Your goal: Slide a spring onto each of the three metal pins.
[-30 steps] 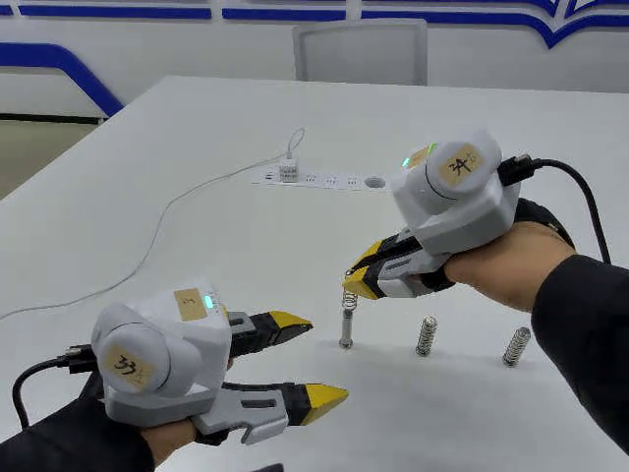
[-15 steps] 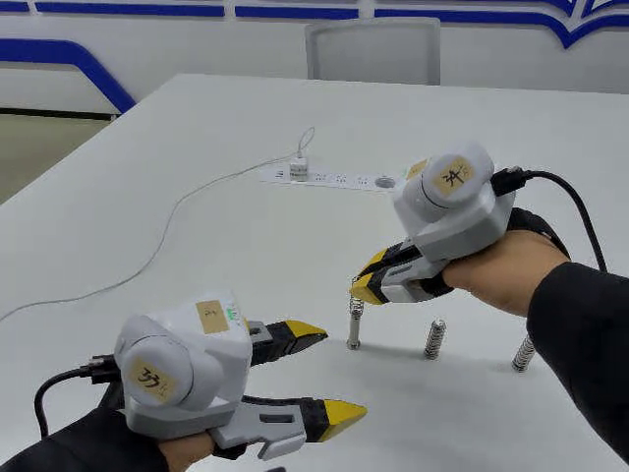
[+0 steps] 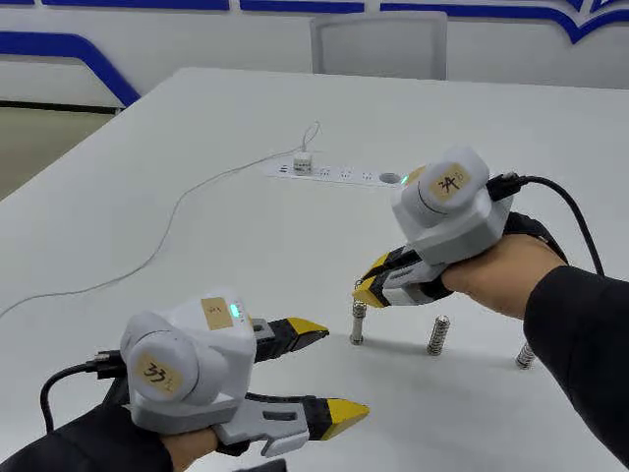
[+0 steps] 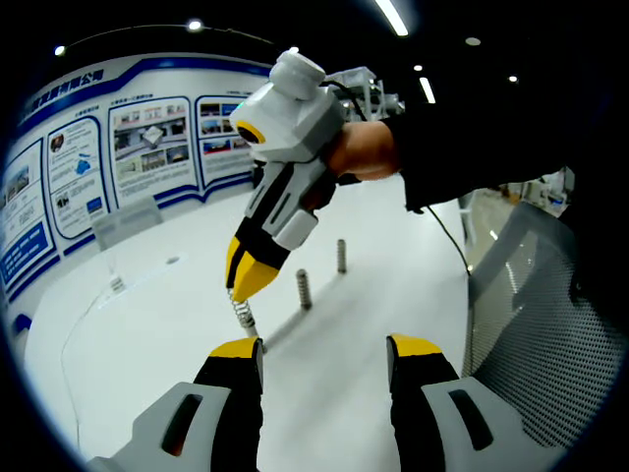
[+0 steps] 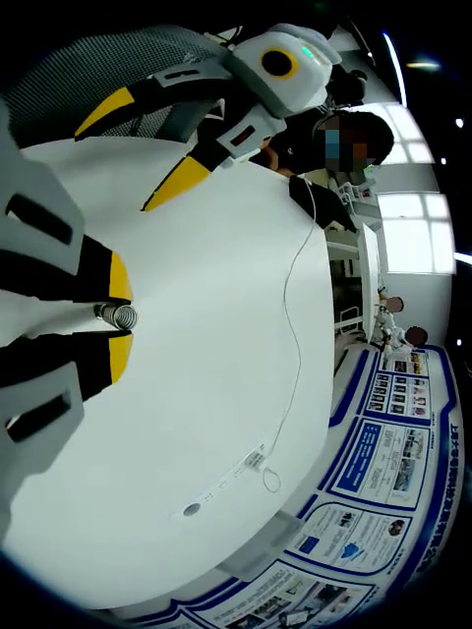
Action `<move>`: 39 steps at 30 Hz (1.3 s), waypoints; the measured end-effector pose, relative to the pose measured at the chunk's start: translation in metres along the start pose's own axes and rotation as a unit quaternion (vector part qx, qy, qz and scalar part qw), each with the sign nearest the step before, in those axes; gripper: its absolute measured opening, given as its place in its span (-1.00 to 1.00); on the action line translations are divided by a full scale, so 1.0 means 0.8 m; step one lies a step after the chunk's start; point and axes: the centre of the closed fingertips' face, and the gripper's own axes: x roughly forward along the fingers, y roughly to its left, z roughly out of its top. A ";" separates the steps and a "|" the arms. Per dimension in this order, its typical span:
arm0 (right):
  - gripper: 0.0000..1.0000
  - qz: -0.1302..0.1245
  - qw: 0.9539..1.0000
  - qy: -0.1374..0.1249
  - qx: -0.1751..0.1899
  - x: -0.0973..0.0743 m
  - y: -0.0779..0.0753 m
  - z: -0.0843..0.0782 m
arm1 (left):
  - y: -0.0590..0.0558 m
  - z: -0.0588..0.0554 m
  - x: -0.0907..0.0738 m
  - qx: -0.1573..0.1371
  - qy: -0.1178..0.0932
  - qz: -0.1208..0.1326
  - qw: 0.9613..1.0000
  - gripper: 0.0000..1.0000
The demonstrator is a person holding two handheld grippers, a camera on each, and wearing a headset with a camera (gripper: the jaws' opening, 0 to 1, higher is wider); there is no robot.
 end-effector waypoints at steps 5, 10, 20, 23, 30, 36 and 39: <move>-0.77 0.001 1.000 0.007 0.004 0.007 0.002 -0.008 | 0.001 -0.001 0.000 -0.003 -0.001 0.001 1.000 0.05; -0.77 0.004 1.000 0.012 0.010 0.015 0.001 -0.015 | 0.001 -0.003 0.000 -0.006 0.000 0.002 1.000 0.05; -0.77 0.005 1.000 0.020 0.016 0.025 0.004 -0.027 | 0.002 -0.005 0.001 -0.010 0.001 0.001 1.000 0.05; -0.77 0.005 1.000 0.025 0.013 0.028 0.005 -0.029 | 0.002 -0.006 0.002 -0.010 0.002 0.001 1.000 0.05; -0.76 0.007 0.999 0.034 0.008 0.035 0.007 -0.037 | 0.004 -0.007 0.001 -0.013 0.001 0.004 1.000 0.05; -0.76 0.007 0.999 0.037 0.009 0.034 0.007 -0.039 | 0.003 -0.007 0.001 -0.012 0.002 0.004 1.000 0.05; -0.75 0.007 0.999 0.038 0.008 0.034 0.007 -0.040 | 0.004 -0.008 0.001 -0.013 0.003 0.004 1.000 0.05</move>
